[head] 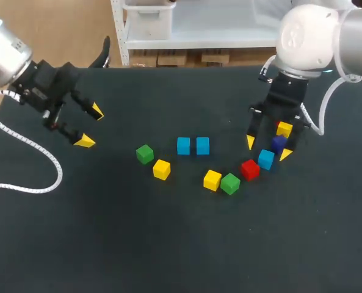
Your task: Place the blue cubes, place green cubes on the blue cubes, place the yellow cubes on the green cubes, then place the red cubes on the yellow cubes, and place purple cube on the red cubes.
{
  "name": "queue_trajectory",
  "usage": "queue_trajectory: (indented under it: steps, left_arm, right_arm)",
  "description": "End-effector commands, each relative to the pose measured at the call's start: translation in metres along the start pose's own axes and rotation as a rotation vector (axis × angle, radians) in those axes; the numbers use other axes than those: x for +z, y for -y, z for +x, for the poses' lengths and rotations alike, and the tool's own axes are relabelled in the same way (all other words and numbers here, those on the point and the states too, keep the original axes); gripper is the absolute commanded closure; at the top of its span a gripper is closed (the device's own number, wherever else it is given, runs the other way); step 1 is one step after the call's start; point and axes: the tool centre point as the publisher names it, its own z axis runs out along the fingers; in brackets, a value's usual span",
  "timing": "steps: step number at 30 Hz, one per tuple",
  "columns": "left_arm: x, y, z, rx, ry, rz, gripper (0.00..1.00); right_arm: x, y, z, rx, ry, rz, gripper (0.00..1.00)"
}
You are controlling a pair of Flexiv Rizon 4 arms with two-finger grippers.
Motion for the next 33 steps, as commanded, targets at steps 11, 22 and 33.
queue_trajectory:
  steps: [11, 22, 33]
  left_arm:
    - [0.000, 0.001, 0.001, 0.004, 0.003, -0.002, 0.00]
    - [0.000, 0.001, 0.001, 0.004, 0.003, -0.002, 0.00]
    - [0.000, 0.001, 0.001, 0.004, 0.003, -0.002, 0.00]
  right_arm:
    - [0.008, -0.006, -0.003, 0.014, -0.010, -0.024, 1.00]
    - [-0.020, -0.009, 0.003, 0.307, 0.067, 0.210, 1.00]
    - [-0.027, 0.016, -0.013, 0.683, 0.054, 0.442, 1.00]
